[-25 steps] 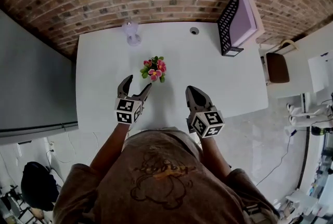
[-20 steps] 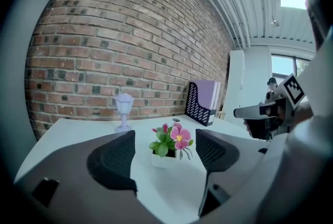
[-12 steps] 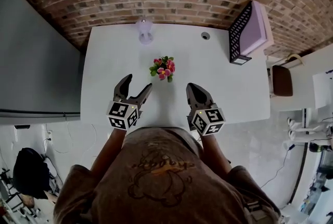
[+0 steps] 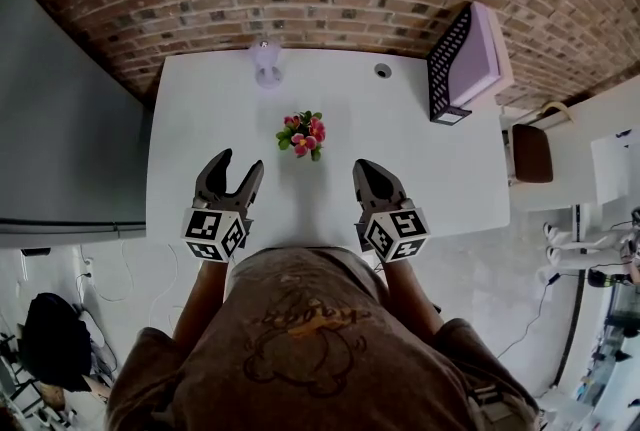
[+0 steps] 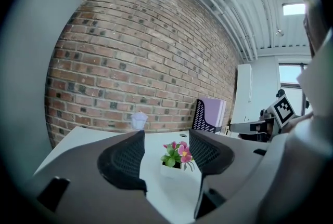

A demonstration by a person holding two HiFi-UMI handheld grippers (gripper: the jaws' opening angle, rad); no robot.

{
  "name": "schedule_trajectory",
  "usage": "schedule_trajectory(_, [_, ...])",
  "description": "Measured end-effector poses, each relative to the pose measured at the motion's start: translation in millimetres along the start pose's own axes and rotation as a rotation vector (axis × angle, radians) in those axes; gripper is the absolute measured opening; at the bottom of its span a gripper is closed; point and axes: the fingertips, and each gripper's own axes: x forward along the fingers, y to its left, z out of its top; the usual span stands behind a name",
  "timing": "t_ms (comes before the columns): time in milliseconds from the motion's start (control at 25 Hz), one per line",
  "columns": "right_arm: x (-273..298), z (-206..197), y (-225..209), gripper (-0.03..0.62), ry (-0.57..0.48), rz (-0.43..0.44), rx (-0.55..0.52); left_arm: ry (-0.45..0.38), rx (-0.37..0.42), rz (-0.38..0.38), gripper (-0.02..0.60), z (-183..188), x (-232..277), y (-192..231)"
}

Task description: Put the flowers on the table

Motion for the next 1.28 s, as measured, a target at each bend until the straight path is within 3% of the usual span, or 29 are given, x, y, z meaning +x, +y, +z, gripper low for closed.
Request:
schedule_trajectory(320, [-1,0,-1,0.003,-0.018,-0.007,-0.024,-0.036,0.037,0.026,0.082,7,4,4])
schedule_trajectory(440, [-1,-1,-2,0.003,-0.018,-0.008,-0.024,-0.046,0.037,0.030,0.036,9,5,6])
schedule_trajectory(1280, [16,4,-5,0.003,-0.031,-0.025,-0.038,-0.028,0.028,0.014,0.020,11,23,20])
